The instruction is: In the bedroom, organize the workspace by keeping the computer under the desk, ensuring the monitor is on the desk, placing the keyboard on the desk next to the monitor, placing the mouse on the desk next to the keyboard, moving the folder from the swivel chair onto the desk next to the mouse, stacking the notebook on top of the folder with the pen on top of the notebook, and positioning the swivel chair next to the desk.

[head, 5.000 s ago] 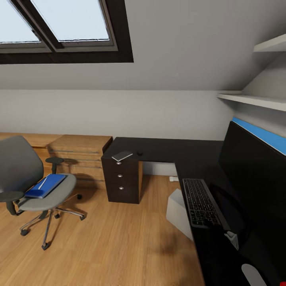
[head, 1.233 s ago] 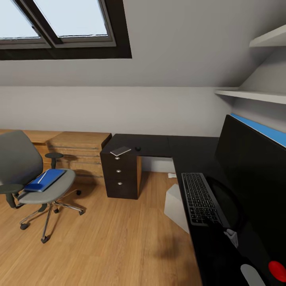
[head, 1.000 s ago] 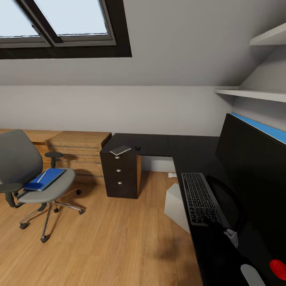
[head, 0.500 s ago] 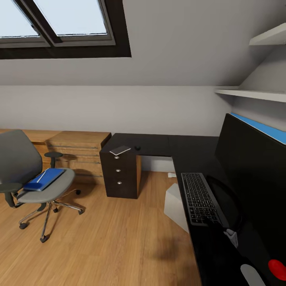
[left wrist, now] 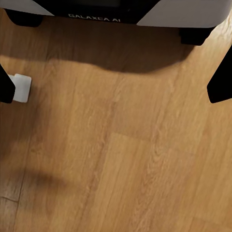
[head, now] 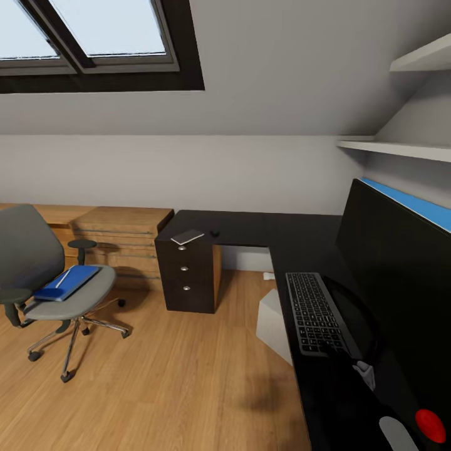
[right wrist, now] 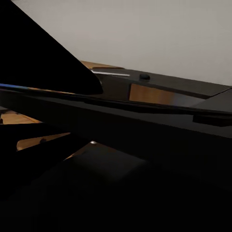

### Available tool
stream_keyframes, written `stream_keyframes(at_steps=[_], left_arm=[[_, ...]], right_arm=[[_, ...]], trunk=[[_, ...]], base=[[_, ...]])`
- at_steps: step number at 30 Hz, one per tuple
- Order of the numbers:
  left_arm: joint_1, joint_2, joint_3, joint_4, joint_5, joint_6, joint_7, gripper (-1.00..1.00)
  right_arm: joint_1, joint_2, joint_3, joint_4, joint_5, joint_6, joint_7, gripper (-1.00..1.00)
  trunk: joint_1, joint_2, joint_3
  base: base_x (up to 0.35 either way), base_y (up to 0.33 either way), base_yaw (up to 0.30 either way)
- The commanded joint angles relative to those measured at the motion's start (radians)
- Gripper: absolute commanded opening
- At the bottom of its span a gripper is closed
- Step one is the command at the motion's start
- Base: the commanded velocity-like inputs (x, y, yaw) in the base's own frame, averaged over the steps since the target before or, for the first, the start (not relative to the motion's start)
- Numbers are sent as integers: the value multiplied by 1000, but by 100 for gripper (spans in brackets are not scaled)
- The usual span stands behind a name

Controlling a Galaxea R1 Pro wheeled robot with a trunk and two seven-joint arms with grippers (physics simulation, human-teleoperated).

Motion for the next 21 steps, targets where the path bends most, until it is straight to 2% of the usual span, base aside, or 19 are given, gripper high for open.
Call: stream_keyframes(at_steps=[1, 12, 13, 21], left_arm=[[0, 0, -1, -2, 10, 3, 8, 100], [0, 0, -1, -2, 10, 3, 9, 100], [0, 0, -1, -2, 10, 3, 9, 100], [0, 0, -1, -2, 10, 3, 9, 100]], right_arm=[[0, 0, -2, 1, -6, 6, 3, -100], [0, 0, -2, 1, -4, 6, 1, -100], [0, 0, -2, 1, -4, 6, 1, 100], [0, 0, -2, 1, -4, 6, 0, 100]], trunk=[[0, -1, -1], [0, -1, -1], [0, -1, -1], [0, -1, -1]], base=[[0, 0, 0], [0, 0, 0], [0, 0, 0], [0, 0, 0]])
